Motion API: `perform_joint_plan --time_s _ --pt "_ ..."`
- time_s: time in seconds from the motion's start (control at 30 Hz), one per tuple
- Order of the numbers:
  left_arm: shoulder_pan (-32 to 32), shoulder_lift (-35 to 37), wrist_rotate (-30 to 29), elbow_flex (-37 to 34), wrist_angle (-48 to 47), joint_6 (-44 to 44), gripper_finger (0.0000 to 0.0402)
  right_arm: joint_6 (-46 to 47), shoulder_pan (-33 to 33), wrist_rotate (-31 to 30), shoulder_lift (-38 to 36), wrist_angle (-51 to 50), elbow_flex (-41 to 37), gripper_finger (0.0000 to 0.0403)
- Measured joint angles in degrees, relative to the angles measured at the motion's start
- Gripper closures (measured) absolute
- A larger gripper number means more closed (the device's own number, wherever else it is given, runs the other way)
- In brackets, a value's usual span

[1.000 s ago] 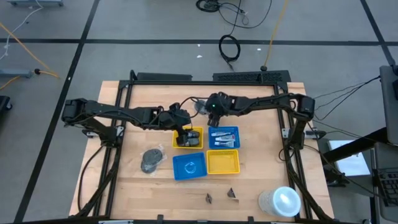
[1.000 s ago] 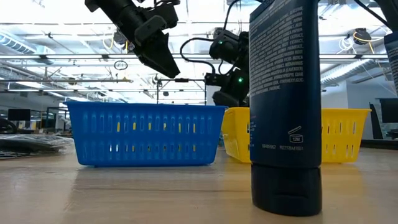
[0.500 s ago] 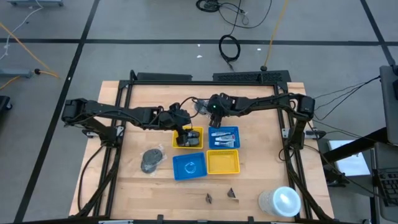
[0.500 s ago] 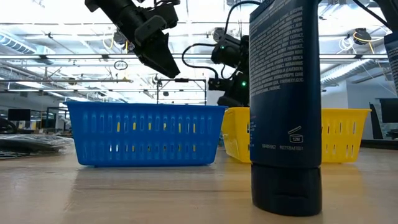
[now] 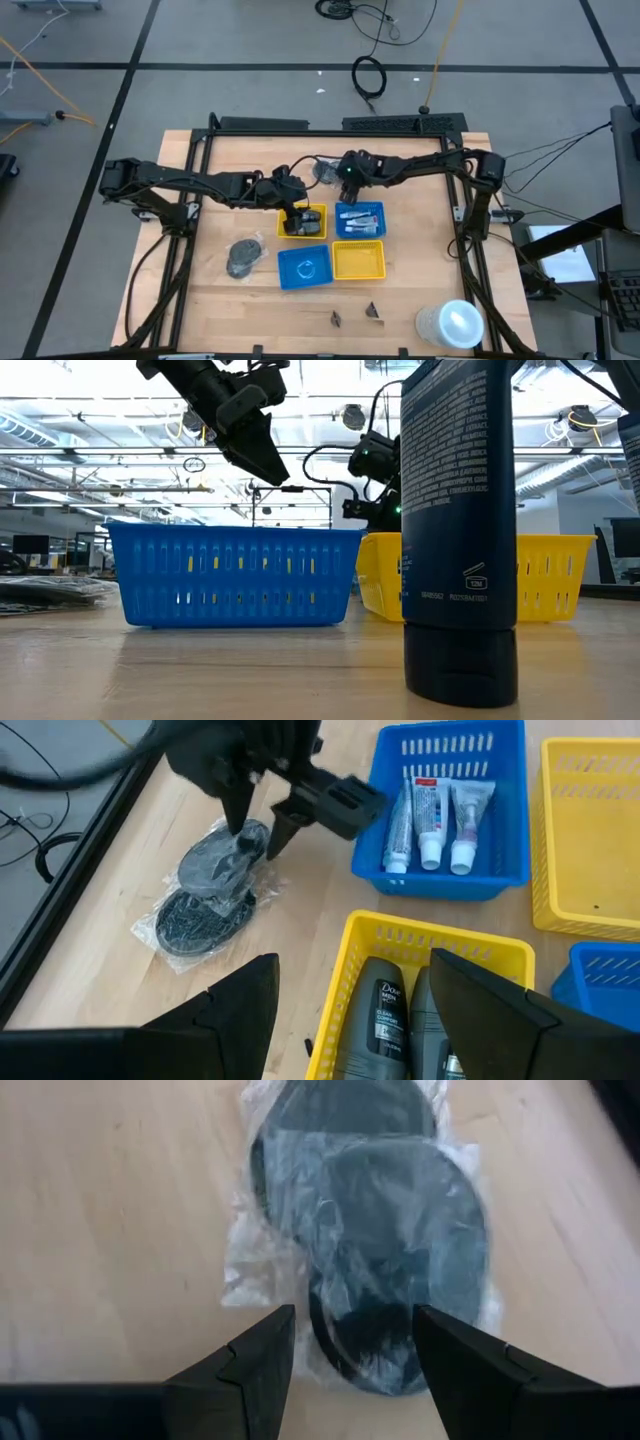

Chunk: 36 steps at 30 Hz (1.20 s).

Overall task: Pick & Place Travel size toiletries
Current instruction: Put the hairbrush into the bottom left blue bin

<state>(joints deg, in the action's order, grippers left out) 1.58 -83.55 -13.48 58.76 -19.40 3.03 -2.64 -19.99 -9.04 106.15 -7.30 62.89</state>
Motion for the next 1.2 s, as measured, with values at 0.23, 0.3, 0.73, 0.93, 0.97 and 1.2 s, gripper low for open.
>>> perform_joint_plan --time_s 0.23,0.3,0.73,0.93,0.97,1.2 --pt "0.00 0.00 0.00 0.00 0.00 0.00 0.0147 -0.04 -0.07 0.11 0.92 0.02 0.00 0.0239" --pt "0.00 0.00 0.03 0.00 -0.01 0.00 0.0147 0.05 -0.07 -0.01 1.20 -0.07 0.00 0.0260" --pt "0.00 0.00 0.05 0.00 -0.02 0.11 0.0147 0.83 0.17 0.13 1.03 0.25 0.00 0.0400" --pt "0.00 0.00 0.05 0.00 -0.02 0.13 0.0147 0.90 0.55 0.18 -0.06 -0.21 -0.02 0.0402" --pt "0.00 0.00 0.05 0.00 -0.02 0.13 0.0147 0.92 0.65 0.26 -0.70 -0.17 -0.02 0.0402" --pt "0.00 -0.01 -0.04 0.00 0.00 0.14 0.0147 1.47 2.00 0.26 -7.52 -0.01 -0.02 0.0402"
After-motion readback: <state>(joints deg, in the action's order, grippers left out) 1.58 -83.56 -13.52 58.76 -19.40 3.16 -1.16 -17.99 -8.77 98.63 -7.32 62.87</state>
